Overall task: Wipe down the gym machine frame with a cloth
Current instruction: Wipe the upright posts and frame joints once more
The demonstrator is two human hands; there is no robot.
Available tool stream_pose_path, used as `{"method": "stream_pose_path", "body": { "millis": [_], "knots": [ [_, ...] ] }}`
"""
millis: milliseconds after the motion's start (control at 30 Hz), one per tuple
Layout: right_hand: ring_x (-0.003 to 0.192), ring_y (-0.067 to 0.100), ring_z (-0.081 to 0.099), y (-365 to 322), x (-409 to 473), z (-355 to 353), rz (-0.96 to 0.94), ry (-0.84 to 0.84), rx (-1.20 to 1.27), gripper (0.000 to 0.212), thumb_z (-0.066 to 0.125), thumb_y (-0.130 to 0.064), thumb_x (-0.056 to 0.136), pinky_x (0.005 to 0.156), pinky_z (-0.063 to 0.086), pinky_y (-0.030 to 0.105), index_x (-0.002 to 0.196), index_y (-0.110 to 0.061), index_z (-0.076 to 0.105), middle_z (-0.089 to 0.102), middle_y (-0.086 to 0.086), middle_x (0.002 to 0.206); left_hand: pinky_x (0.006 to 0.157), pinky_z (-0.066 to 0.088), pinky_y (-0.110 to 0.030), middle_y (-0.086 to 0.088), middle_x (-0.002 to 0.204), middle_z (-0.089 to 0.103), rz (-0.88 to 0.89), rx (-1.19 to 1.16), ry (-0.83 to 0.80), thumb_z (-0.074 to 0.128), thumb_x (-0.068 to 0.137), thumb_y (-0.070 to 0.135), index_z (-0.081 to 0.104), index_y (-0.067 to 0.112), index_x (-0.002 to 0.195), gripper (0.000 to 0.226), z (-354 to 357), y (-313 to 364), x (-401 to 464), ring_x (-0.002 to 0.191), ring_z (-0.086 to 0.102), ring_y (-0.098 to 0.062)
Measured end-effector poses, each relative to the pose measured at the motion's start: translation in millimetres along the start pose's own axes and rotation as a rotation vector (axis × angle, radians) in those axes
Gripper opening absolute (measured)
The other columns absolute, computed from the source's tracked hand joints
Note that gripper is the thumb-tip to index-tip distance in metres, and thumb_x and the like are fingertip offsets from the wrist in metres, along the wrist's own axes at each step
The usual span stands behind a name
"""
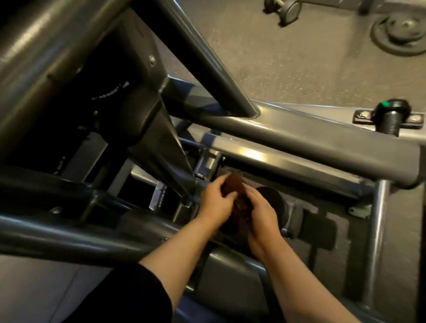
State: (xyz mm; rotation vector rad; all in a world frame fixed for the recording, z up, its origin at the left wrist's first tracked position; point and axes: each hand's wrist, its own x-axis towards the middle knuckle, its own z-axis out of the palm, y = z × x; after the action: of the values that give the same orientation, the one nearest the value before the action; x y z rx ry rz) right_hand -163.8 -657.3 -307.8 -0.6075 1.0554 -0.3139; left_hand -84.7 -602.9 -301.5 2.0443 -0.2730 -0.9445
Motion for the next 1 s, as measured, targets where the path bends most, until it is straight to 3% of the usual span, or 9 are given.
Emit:
{"method": "stream_pose_path", "body": {
  "millis": [100,233,300,367,467,567,767,867,1000],
  "knots": [
    [0.110,0.025,0.062,0.5,39.6,-21.1,-0.066,-0.054,-0.635,0.028,0.052,-0.008,0.096,0.079,0.049,0.019,0.121,-0.005,0.064,0.067,0.009,0.114,0.091,0.048,-0.026,-0.007,0.113,0.067,-0.149,0.084,0.087,0.062,0.084,-0.005,0.065,0.015,0.118,0.040,0.2,-11.7,25.1,0.107,0.062,-0.022],
    [0.129,0.029,0.044,3.2,86.1,-42.9,-0.243,-0.149,-1.554,0.042,0.053,-0.021,0.096,0.102,0.041,0.036,0.138,-0.013,0.051,0.049,0.009,0.138,0.088,0.052,-0.033,-0.005,0.112,0.062,-0.277,0.171,0.049,0.054,0.088,-0.004,0.059,0.025,0.104,0.033,-9.4,-29.3,69.3,0.101,0.058,-0.024],
    [0.135,0.028,0.035,12.4,105.0,-47.6,-0.394,-0.221,-1.862,0.047,0.051,-0.025,0.095,0.112,0.032,0.039,0.141,-0.015,0.046,0.041,0.010,0.144,0.082,0.051,-0.031,-0.001,0.109,0.057,-0.264,0.276,0.016,0.056,0.089,-0.003,0.060,0.024,0.110,0.034,-8.6,-37.2,87.0,0.102,0.057,-0.026],
    [0.145,0.029,0.019,25.8,125.7,-52.8,-0.499,-0.293,-2.098,0.054,0.048,-0.030,0.097,0.119,0.013,0.044,0.147,-0.017,0.036,0.025,0.013,0.156,0.087,0.047,-0.028,-0.002,0.112,0.057,-0.232,0.434,0.004,0.061,0.088,0.000,0.059,0.020,0.121,0.038,-7.1,-48.4,101.6,0.112,0.055,-0.026],
    [0.150,0.027,0.000,46.0,156.4,-69.3,-0.483,-0.326,-2.261,0.058,0.034,-0.039,0.102,0.118,-0.006,0.052,0.155,-0.019,0.019,0.006,0.012,0.163,0.104,0.044,-0.035,-0.009,0.127,0.059,-0.236,0.566,-0.013,0.065,0.084,0.004,0.058,0.017,0.128,0.047,-0.8,-72.9,122.5,0.120,0.054,-0.029],
    [0.150,0.029,-0.006,58.4,168.8,-81.1,-0.543,-0.311,-2.348,0.062,0.020,-0.047,0.102,0.113,-0.015,0.057,0.156,-0.017,0.011,0.001,0.014,0.163,0.101,0.048,-0.042,-0.012,0.129,0.056,-0.286,0.615,-0.075,0.064,0.086,0.005,0.053,0.017,0.135,0.051,8.8,-94.8,140.0,0.120,0.054,-0.031],
    [0.148,0.037,0.003,68.6,175.8,-84.2,-0.615,-0.281,-2.360,0.065,0.021,-0.046,0.101,0.112,-0.014,0.063,0.153,-0.007,0.017,0.013,0.022,0.159,0.106,0.043,-0.043,-0.012,0.131,0.057,-0.259,0.684,-0.097,0.066,0.086,0.014,0.054,0.020,0.134,0.050,39.9,-136.7,176.1,0.122,0.053,-0.031],
    [0.148,0.038,0.004,70.0,178.7,-83.4,-0.597,-0.278,-2.379,0.066,0.020,-0.047,0.101,0.110,-0.014,0.064,0.152,-0.005,0.017,0.013,0.023,0.158,0.110,0.037,-0.035,-0.012,0.137,0.053,-0.223,0.767,-0.114,0.067,0.085,0.008,0.052,0.018,0.137,0.056,57.3,-158.4,182.0,0.127,0.050,-0.029],
    [0.138,0.042,0.033,75.4,180.7,-87.6,-0.631,-0.217,-2.357,0.064,0.032,-0.045,0.095,0.114,0.004,0.065,0.135,0.001,0.050,0.043,0.029,0.142,0.105,0.035,-0.030,-0.012,0.137,0.051,-0.145,0.828,-0.048,0.057,0.089,0.002,0.055,0.013,0.133,0.046,73.5,-179.7,188.2,0.126,0.050,-0.030]
  ]
}}
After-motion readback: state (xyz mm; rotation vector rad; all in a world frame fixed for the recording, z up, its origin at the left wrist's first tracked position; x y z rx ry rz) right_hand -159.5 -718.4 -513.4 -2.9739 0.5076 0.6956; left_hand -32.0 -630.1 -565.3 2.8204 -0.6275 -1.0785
